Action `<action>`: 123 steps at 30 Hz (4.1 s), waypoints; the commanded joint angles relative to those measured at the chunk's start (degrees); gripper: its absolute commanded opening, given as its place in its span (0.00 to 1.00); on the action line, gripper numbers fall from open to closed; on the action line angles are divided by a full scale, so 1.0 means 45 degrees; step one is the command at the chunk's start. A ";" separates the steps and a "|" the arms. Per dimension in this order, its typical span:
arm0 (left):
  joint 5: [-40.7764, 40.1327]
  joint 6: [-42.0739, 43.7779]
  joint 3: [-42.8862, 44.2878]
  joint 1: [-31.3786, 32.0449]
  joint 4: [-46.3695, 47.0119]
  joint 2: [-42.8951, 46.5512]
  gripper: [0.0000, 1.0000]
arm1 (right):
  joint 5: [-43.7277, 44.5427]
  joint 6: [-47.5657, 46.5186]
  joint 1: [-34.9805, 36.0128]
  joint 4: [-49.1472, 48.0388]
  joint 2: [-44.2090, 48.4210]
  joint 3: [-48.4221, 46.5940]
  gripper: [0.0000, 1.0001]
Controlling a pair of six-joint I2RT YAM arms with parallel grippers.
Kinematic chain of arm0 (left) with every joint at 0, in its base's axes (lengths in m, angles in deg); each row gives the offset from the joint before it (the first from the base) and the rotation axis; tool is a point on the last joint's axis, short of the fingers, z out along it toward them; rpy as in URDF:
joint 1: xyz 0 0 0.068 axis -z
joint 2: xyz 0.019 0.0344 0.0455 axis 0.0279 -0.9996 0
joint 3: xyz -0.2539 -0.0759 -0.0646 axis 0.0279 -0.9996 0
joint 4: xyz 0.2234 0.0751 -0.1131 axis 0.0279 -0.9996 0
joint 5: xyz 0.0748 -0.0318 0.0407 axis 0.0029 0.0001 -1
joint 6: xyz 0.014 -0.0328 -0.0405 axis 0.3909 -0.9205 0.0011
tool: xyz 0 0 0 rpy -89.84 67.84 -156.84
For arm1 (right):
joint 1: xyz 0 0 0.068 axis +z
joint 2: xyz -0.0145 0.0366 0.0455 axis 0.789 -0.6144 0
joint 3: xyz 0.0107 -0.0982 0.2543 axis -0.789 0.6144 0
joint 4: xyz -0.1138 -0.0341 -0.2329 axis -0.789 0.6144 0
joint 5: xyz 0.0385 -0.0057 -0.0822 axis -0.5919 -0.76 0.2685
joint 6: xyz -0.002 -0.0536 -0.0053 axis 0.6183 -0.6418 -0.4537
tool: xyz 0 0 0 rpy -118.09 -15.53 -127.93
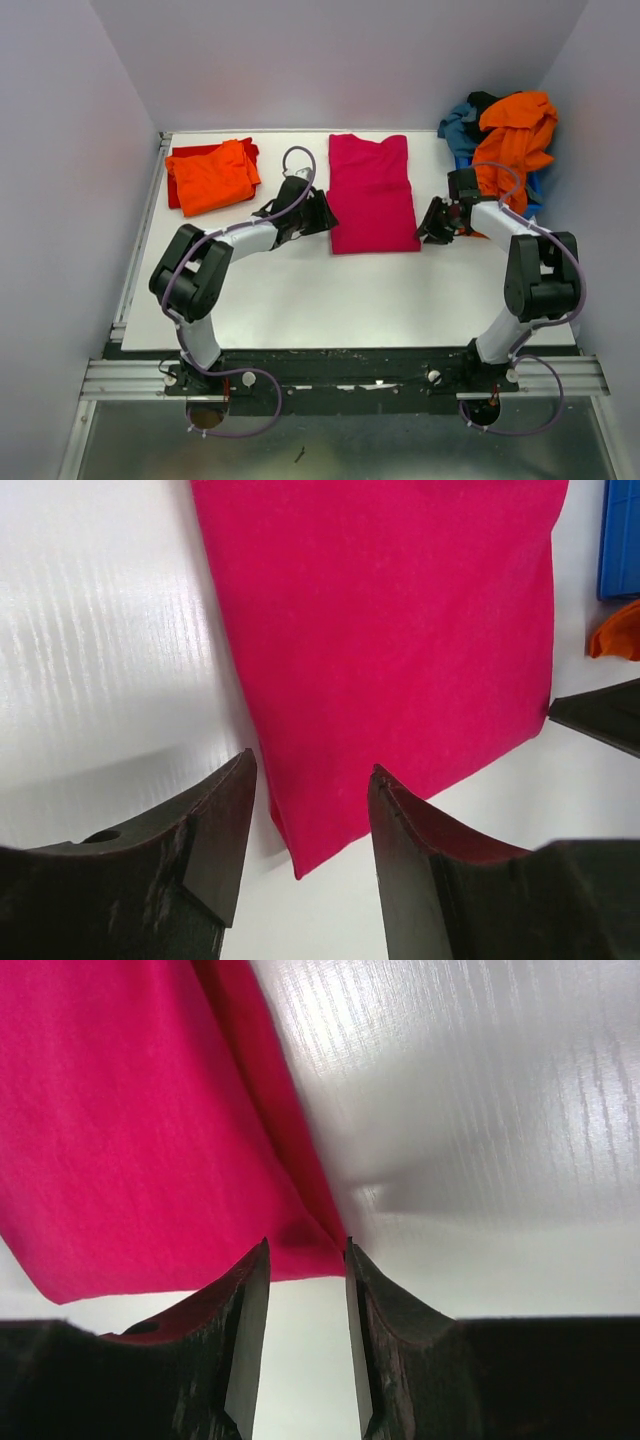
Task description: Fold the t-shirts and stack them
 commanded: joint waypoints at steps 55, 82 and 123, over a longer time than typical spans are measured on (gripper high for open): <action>-0.0129 -0.0800 -0.1265 0.1151 0.0249 -0.0318 0.46 | 0.0131 -0.0212 0.0452 -0.0098 -0.0311 0.1157 0.27; -0.0521 -0.0468 -0.1147 0.1170 -0.0455 -0.0241 0.00 | 0.0561 -0.0173 0.0960 0.0331 -0.0117 0.1234 0.01; 0.0904 0.0078 -0.1365 0.1347 -0.4205 0.5309 0.00 | -0.0709 0.0258 0.0960 0.4002 0.7640 0.2157 0.01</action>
